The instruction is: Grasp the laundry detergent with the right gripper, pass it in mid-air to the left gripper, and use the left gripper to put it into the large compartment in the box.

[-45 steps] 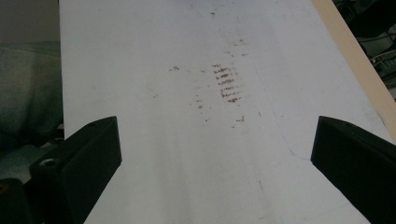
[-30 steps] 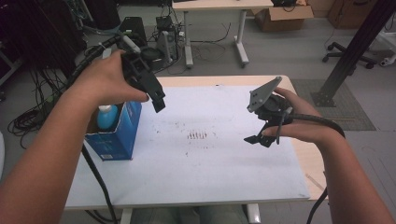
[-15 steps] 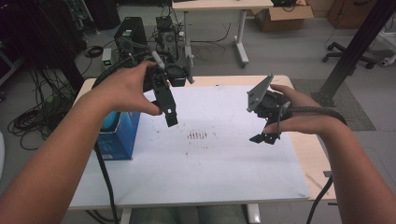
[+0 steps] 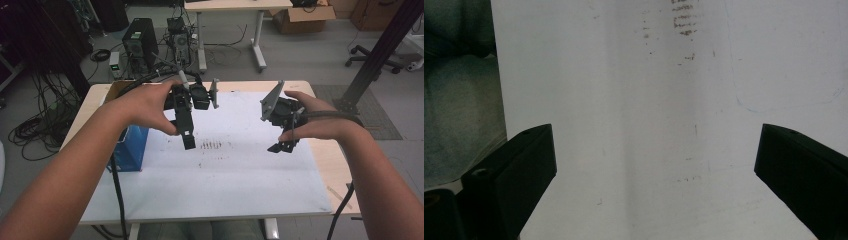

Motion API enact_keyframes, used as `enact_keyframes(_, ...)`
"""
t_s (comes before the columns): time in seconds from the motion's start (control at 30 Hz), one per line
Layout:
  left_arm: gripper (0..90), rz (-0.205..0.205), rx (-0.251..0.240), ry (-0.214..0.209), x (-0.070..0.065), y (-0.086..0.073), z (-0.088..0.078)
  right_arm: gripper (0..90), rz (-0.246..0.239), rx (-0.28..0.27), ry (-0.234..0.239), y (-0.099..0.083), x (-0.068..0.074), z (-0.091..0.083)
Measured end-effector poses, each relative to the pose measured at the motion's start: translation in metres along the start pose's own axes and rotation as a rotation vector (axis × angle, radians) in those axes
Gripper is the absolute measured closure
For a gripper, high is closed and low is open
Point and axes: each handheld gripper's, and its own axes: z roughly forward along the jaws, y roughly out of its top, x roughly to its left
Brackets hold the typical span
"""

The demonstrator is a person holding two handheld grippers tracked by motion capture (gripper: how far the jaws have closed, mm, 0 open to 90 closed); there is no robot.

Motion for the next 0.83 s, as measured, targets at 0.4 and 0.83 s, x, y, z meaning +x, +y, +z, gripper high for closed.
enact_keyframes(0.4,0.2,0.062,0.032,-0.012,-0.001,0.006,0.020,3.5,-0.021,0.013,0.017,-0.002,0.001,0.016)
enact_keyframes(0.83,0.2,0.050,0.038,0.005,0.001,0.005,0.020,3.5,-0.017,0.012,0.020,-0.002,0.001,0.020)
